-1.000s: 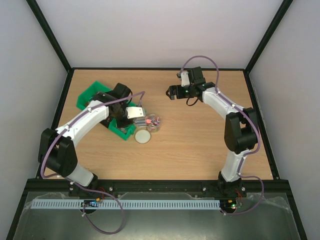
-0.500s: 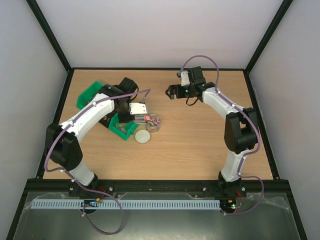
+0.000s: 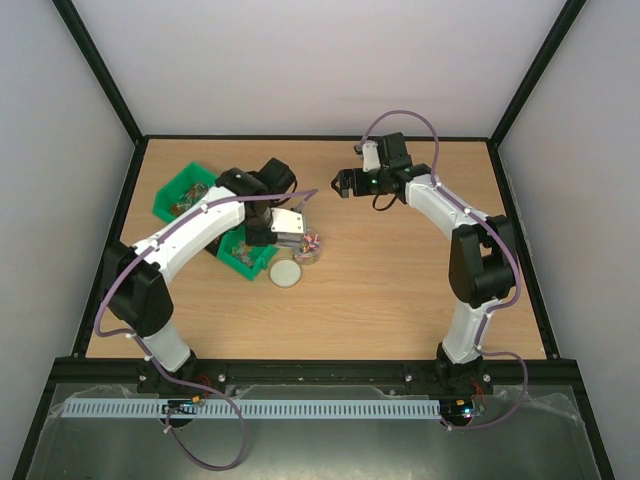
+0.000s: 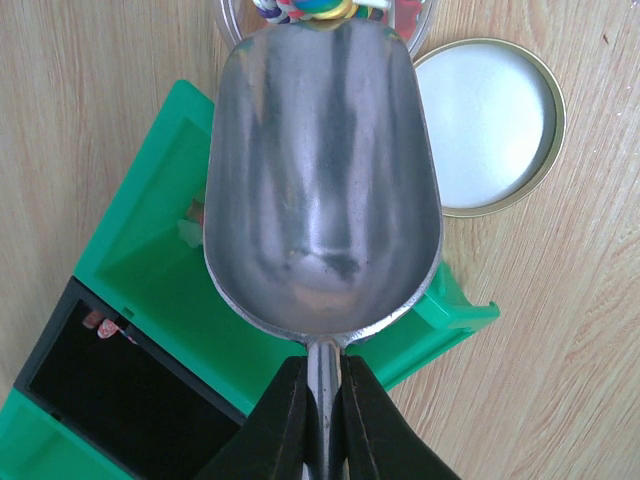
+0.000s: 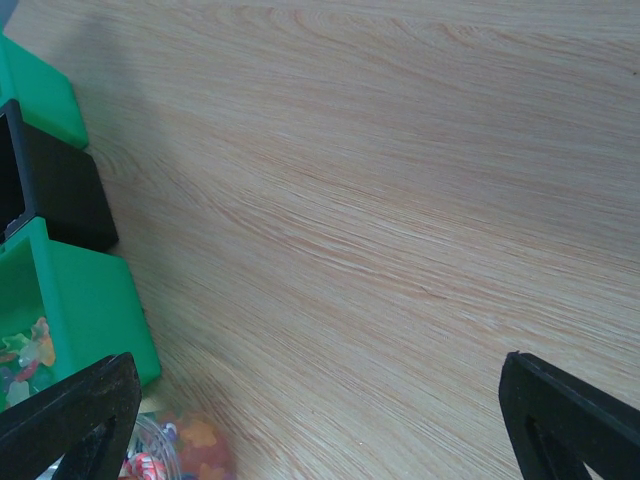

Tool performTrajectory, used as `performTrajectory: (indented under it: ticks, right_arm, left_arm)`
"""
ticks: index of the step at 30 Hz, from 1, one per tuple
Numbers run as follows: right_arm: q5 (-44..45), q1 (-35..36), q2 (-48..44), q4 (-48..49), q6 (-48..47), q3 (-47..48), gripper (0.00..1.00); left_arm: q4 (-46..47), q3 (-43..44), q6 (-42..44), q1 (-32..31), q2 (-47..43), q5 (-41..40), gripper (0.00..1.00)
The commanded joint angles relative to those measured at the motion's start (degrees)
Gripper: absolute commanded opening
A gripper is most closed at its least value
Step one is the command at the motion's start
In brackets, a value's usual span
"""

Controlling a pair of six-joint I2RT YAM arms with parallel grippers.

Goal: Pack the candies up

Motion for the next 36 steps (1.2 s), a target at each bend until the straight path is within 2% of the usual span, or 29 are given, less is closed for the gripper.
performTrajectory:
  ticks: [1, 6, 13, 18, 21, 26, 30, 36]
  right_arm:
    - [-1.17, -0.48, 0.14, 0.49, 0.67, 0.93, 0.98]
    - [-1.25, -0.57, -0.10, 0.40, 0.50, 0.90, 0.98]
    - [-1.44, -0.66, -0.71, -0.04, -0.35, 0.66, 0.99]
    - [-1.47, -0.73, -0.81, -0.58, -1.00, 1.24, 0.99]
    - [-1.47, -0.83, -0.85, -1.20, -1.63, 1.95, 0.99]
    - [-1.27, -0.98, -1.02, -2.19, -2.71, 2.80, 0.99]
    - [-1.29, -1.10, -0.77, -2.86, -3.08, 3.47, 0.99]
    - [-1.13, -1.18, 0.00, -4.35, -4.50, 4.38, 0.99]
  left_arm:
    - [-2.16, 1.63, -0.35, -0.82, -0.05, -3.82, 0.02]
    - [-2.34, 2.09, -0.31, -0.85, -1.06, -4.85, 0.02]
    - [-1.30, 1.66, -1.93, -0.10, -5.79, -1.11, 0.02]
    - [1.20, 2.96, -5.82, 3.72, -7.64, 1.87, 0.02]
    - [3.39, 4.12, -8.38, 8.39, -8.52, 4.00, 0.02]
    - [6.71, 3.25, -14.56, 21.24, -11.76, 11.76, 0.02]
    - [8.44, -2.54, -15.31, 30.67, -16.32, 17.68, 0.02]
    - [9.75, -16.68, -9.70, 42.53, -23.29, 22.43, 0.02]
